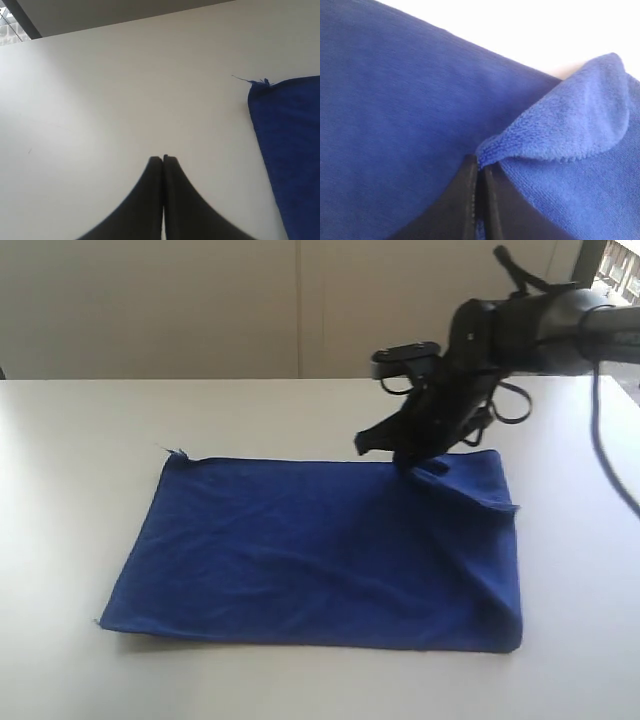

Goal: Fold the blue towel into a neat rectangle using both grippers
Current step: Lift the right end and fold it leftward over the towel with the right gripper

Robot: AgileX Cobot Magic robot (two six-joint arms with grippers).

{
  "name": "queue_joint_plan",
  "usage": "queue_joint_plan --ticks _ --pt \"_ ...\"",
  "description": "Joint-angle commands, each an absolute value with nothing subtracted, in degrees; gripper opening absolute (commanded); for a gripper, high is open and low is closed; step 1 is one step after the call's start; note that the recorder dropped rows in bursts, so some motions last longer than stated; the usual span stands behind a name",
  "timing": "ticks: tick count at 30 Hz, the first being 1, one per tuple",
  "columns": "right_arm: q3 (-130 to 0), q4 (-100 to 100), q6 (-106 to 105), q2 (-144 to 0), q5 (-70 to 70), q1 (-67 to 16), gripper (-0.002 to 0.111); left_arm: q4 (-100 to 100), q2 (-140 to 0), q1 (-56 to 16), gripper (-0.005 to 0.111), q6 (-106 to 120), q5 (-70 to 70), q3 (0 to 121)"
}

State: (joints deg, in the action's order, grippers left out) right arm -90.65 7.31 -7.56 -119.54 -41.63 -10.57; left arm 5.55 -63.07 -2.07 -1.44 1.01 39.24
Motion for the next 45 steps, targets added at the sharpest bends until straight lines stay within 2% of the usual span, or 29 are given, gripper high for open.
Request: queue_joint_plan --ticks 1,10,18,45 --pt "-96.41 9.77 -8.0 -123.3 -41.91 -16.81 0.0 5.21 -62.72 -1.82 0.0 -1.99 1.38 38.8" --pt "-108.41 10.72 -8.0 -130.08 -45.2 -27.64 0.0 5.21 -62.72 -1.82 0.0 -1.99 1.38 38.8" --pt "-117.16 10.94 -7.75 -134.13 -47.71 -32.53 0.0 5.21 -62.72 -1.82 0.0 -1.99 1.38 38.8" --pt "-122.74 17.49 -9.17 -137.59 -42.67 -37.03 0.0 4.99 -62.72 -1.92 0.0 -1.99 1.36 38.8"
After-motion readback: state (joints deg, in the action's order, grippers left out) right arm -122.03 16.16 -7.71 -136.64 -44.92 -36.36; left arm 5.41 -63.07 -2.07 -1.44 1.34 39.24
